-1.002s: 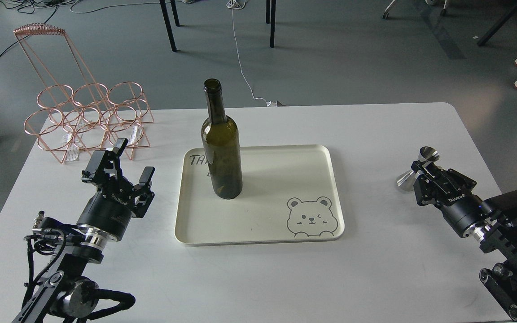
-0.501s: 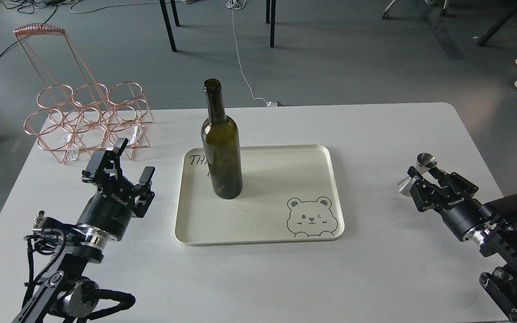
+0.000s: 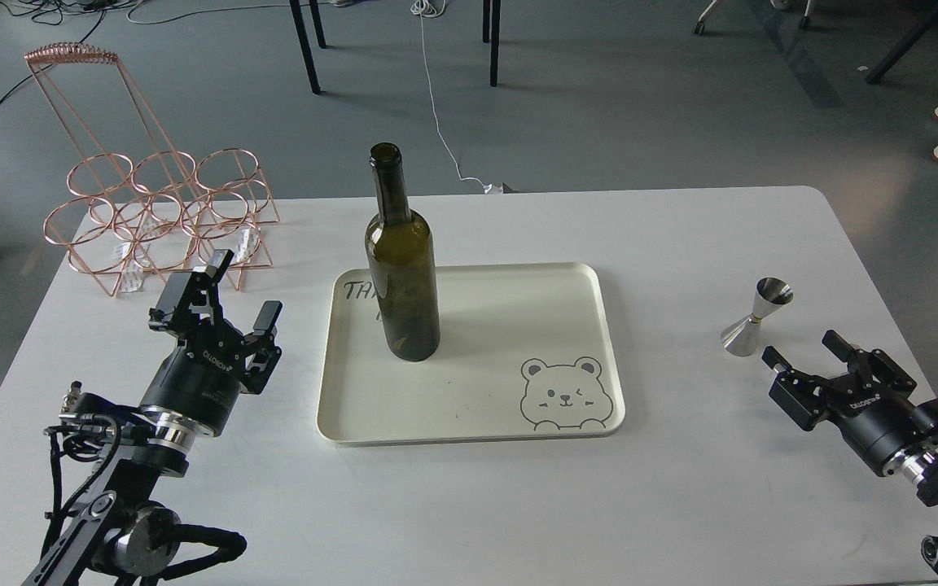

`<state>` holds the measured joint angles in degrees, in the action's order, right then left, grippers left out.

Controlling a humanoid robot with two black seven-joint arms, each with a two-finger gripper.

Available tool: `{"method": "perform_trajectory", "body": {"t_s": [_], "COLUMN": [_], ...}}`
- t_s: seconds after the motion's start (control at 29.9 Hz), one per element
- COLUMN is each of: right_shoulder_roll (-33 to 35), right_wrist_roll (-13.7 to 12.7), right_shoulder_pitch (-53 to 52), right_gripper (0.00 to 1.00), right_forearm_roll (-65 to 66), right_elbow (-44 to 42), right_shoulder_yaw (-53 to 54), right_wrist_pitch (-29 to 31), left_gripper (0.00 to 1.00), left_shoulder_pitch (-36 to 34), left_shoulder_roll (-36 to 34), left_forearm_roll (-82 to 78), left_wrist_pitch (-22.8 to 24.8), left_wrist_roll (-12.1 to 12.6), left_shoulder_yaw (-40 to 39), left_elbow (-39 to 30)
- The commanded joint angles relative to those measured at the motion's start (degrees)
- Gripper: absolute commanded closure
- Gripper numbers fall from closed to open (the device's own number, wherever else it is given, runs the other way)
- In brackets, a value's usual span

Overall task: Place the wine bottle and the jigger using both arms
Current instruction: 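Carry the jigger past the tray edge and set it on the table, then open the right gripper and withdraw it from the jigger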

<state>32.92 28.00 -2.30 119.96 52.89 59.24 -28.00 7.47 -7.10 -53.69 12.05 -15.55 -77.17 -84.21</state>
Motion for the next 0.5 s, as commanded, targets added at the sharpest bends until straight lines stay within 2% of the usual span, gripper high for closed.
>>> {"method": "perform_trajectory", "body": {"t_s": [0.0, 0.23, 0.37, 0.47], "right_shoulder_roll": [3.72, 7.69, 6.63, 4.01], "right_wrist_roll": [0.00, 0.00, 0.00, 0.00], "right_shoulder_pitch": [4.83, 8.36, 6.61, 0.91], "right_gripper": [0.03, 0.02, 0.02, 0.02], "right_forearm_roll": [-4.81, -15.88, -28.35, -38.54], "right_elbow": [7.72, 24.61, 29.89, 29.90], "right_shoulder_yaw": [-0.43, -0.79, -2.10, -5.25], "right_wrist_pitch": [0.00, 0.00, 0.00, 0.00], "left_gripper": [0.02, 0.02, 0.02, 0.02], "left_shoulder_pitch": [0.00, 0.00, 0.00, 0.00], "left_shoulder_roll": [-0.19, -0.28, -0.63, -1.16], "left_forearm_roll": [-0.01, -0.10, -0.10, -0.10], "left_wrist_pitch": [0.08, 0.08, 0.08, 0.08], "left_wrist_roll": [-0.09, -0.09, -0.09, -0.09], "left_shoulder_yaw": [0.00, 0.00, 0.00, -0.09], "left_elbow": [0.01, -0.08, -0.25, -0.52]}}
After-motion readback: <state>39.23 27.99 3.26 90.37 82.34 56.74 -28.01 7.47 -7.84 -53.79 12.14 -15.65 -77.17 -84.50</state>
